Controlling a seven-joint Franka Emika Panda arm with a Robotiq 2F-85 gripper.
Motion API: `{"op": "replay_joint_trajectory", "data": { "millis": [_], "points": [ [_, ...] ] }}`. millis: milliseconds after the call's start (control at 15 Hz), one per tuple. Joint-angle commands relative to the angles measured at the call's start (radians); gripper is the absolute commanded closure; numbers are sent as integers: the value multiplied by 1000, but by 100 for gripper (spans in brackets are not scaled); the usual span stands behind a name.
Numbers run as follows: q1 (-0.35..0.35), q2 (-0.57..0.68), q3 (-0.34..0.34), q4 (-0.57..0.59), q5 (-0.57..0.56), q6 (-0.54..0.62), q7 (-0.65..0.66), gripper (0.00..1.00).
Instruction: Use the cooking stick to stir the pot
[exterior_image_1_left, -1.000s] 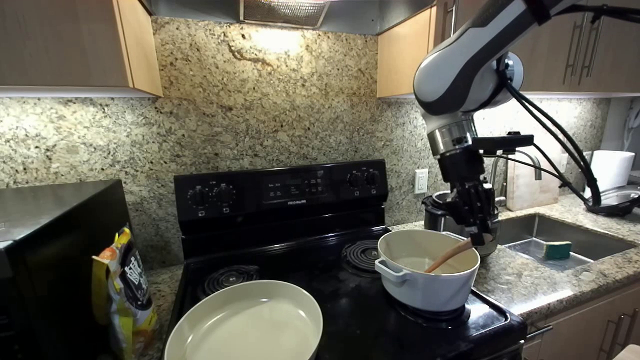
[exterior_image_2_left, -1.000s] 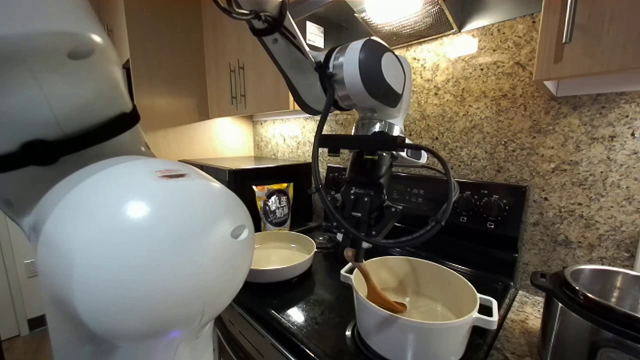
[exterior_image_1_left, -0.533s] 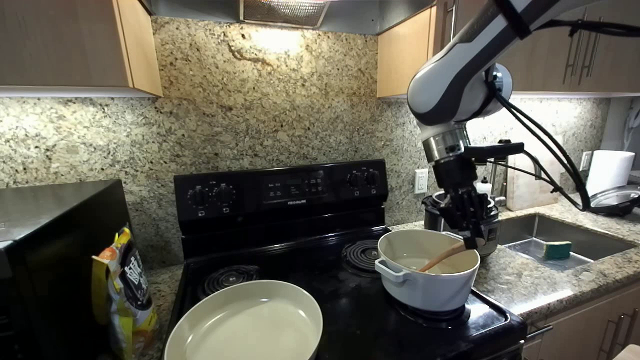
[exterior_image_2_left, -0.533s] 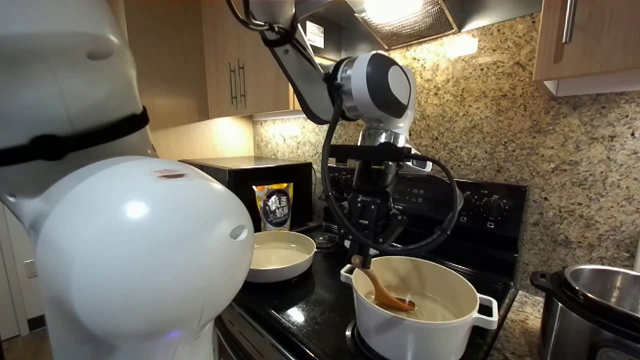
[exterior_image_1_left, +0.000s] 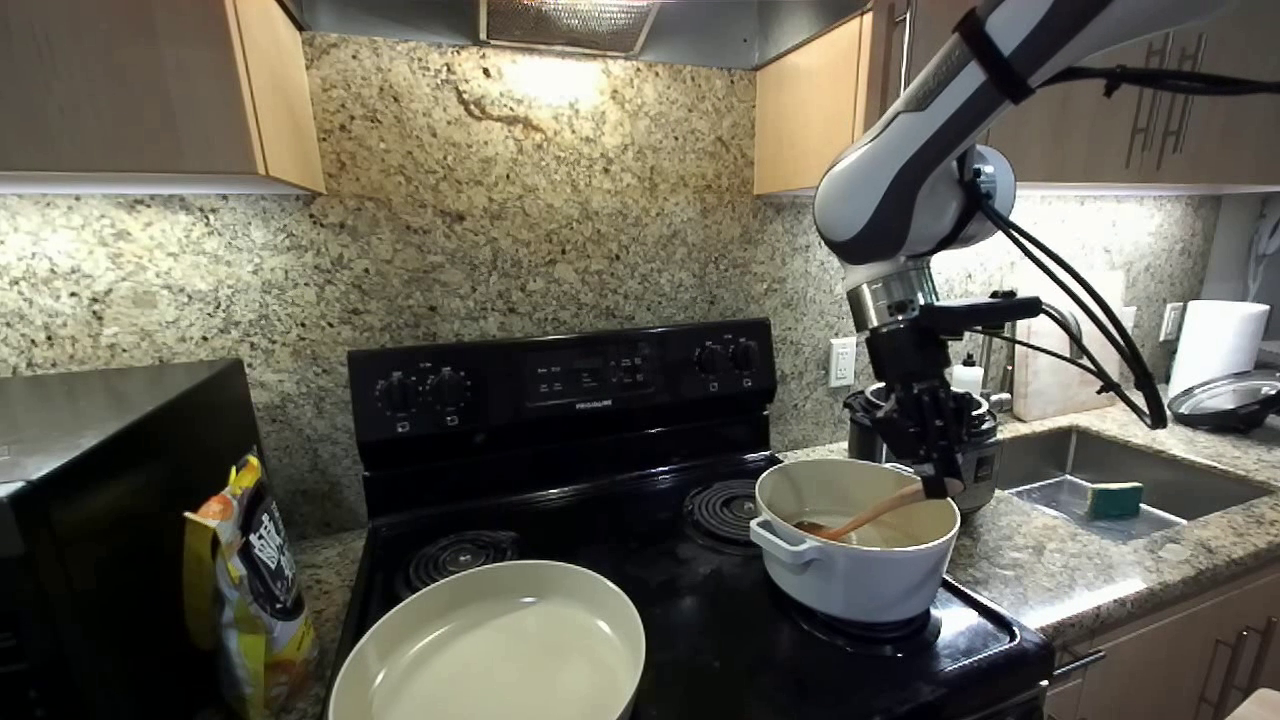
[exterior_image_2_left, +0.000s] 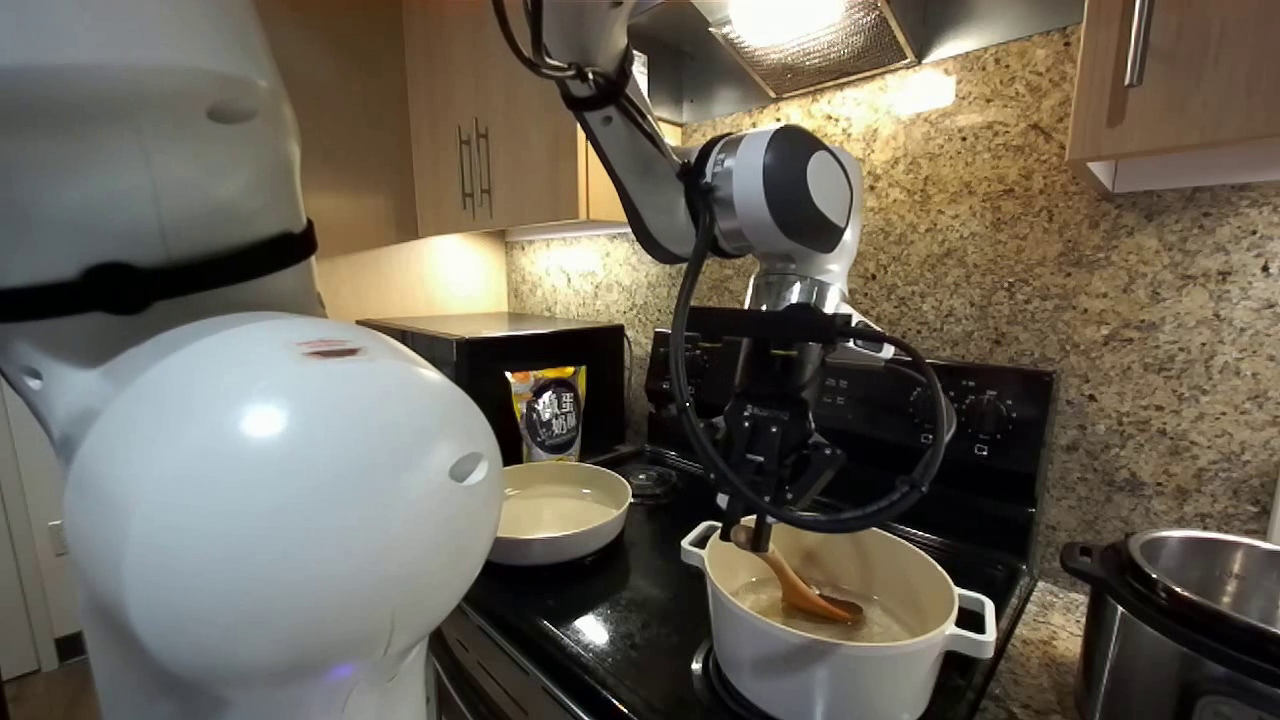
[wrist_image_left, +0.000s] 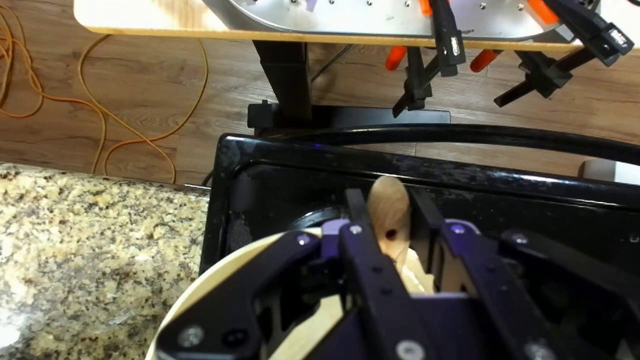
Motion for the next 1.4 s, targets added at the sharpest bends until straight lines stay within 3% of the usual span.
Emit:
{"op": "replay_joint_trajectory", "data": {
  "millis": [0,333,800,1333],
  "points": [
    [-34,-35,-6,-13,-50,-21,47,94],
    [-48,-74,-2,-20,-103,-83,58,94],
    [17,-22,19,1,-56,-143,-20,94],
    [30,80,22,38,-53,-68,11,94]
  ]
}}
